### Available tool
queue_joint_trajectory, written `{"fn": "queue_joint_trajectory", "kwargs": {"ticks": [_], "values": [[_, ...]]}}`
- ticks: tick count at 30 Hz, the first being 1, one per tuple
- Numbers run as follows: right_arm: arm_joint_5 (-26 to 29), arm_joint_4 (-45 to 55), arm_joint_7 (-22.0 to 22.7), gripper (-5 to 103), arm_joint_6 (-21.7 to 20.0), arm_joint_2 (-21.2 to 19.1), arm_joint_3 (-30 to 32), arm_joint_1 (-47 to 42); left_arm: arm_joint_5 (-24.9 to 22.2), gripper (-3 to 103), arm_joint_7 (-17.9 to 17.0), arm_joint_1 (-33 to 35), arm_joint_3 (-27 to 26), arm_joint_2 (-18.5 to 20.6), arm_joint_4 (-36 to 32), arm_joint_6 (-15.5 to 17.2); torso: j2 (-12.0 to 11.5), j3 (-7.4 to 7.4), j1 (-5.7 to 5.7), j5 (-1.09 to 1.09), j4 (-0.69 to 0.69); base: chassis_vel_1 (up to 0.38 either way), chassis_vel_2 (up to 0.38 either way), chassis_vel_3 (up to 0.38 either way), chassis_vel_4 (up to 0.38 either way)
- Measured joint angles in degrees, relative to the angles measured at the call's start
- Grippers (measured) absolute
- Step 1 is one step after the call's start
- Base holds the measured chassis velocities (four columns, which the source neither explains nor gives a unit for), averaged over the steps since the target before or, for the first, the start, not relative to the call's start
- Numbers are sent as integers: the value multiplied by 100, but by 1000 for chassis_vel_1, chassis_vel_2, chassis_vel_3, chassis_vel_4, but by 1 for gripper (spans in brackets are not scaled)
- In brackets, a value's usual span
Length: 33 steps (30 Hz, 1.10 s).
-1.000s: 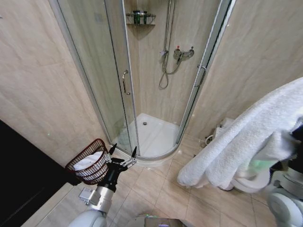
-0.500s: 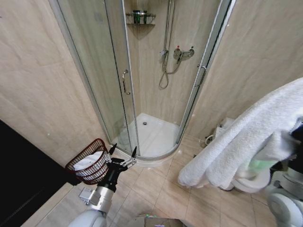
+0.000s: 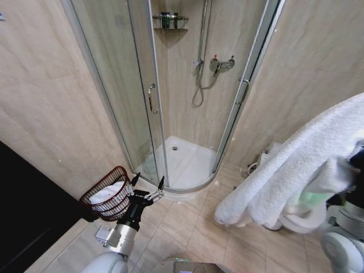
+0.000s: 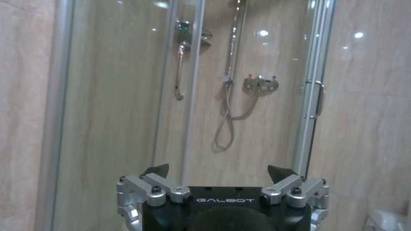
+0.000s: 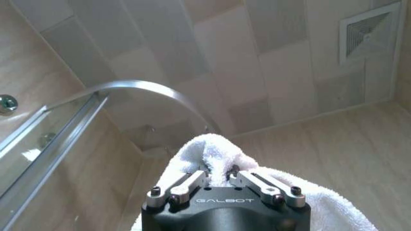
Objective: Discard the used towel into the hamper.
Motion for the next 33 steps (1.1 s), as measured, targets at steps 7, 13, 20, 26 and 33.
{"fn": "queue_joint_trajectory", "kwargs": {"ticks": [7,13,20,26,33], "values": [[-3,0,0,9,-2,9,-8,-1,0,100,0,0,0,0,0,0,-4,-3,-3,0,0,63,45,50,61],[-15,0,6,9,-40,9,-45,-8,0,100,0,0,0,0,0,0,-8,-4,-4,0,0,83,84,74,80],[-35,0,8,9,-64,10,-91,-9,0,100,0,0,0,0,0,0,-10,-5,-4,0,2,111,110,107,105],[-41,0,8,9,-64,18,-95,-22,0,100,0,0,0,0,0,0,-11,-7,-6,-2,1,123,126,135,129],[-41,0,8,9,-65,16,-81,-49,0,100,0,0,0,0,0,0,-13,-7,-6,0,1,132,121,131,130]]}}
